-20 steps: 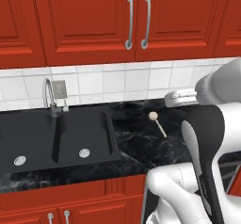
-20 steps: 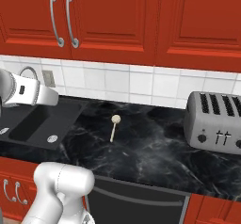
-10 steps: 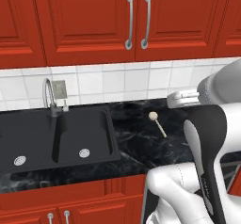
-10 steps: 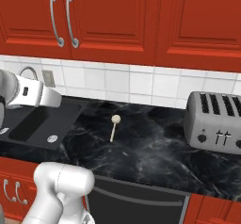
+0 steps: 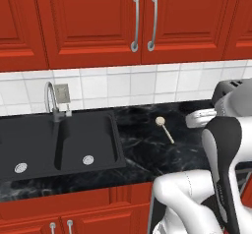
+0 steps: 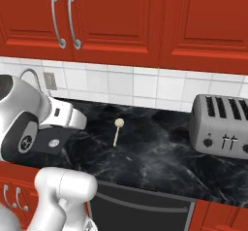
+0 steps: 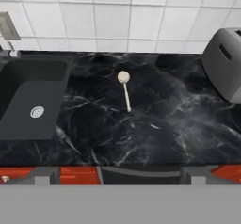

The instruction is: Grab the spray bottle from the cabinet, then place it next to the cutting board for sanitizing. Then grab the dish brush from the countertop next to the sink and place it next to the cutting board.

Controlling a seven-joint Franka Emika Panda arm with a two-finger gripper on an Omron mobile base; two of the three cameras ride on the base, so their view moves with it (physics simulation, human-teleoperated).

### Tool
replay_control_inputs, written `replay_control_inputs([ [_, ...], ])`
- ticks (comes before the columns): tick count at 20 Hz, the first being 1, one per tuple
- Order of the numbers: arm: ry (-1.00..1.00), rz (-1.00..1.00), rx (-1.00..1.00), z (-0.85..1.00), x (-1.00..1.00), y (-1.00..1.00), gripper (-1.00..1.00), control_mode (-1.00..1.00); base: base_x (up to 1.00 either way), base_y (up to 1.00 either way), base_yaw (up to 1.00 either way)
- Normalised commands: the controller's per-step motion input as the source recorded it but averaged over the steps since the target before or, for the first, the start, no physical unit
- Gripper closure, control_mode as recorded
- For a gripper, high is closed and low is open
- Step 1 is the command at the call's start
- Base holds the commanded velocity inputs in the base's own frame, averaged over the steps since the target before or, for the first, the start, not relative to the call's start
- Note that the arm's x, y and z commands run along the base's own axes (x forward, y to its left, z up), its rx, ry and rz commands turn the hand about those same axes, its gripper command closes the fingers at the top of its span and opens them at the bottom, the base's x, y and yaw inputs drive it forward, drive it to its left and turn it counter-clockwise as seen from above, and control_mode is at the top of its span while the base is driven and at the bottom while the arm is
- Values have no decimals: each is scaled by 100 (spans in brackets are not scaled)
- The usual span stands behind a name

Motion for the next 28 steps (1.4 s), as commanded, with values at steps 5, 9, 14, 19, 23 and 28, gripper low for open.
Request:
replay_control_inputs([
  [5, 1, 0, 0, -72, 37, -40, -100, -100, 0, 0, 0],
  [9, 0, 1, 0, -56, 52, -17, -100, -100, 0, 0, 0],
  [14, 0, 2, 0, -51, 48, -3, -100, -100, 0, 0, 0],
  [19, 0, 3, 0, -53, 40, -3, -100, -100, 0, 0, 0],
  [23, 1, 2, 0, -45, 44, -2, -100, -100, 0, 0, 0],
  [28, 11, 0, 0, -32, 44, 0, -100, -100, 0, 0, 0],
])
